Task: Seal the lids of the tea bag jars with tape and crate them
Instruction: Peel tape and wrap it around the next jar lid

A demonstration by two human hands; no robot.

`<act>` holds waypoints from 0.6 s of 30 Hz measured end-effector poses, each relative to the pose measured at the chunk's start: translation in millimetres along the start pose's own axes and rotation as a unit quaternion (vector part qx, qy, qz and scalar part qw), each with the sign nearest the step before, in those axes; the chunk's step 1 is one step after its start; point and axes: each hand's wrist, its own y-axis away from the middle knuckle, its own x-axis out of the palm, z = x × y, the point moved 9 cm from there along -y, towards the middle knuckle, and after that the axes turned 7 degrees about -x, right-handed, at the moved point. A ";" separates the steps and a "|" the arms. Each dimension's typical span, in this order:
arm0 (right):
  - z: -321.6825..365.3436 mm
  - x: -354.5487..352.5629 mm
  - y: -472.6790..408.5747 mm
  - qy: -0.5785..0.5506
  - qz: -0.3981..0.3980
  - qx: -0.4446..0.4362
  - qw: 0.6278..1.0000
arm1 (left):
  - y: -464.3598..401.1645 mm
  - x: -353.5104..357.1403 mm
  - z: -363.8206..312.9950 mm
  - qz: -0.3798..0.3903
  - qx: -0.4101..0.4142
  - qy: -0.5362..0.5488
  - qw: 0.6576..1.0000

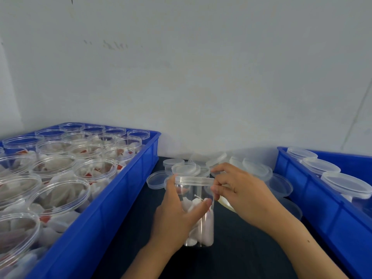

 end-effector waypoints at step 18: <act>2.6 6.9 2.1 -0.036 -0.046 0.051 0.997 | 13.1 -1.3 -13.9 -0.063 0.024 -0.089 0.994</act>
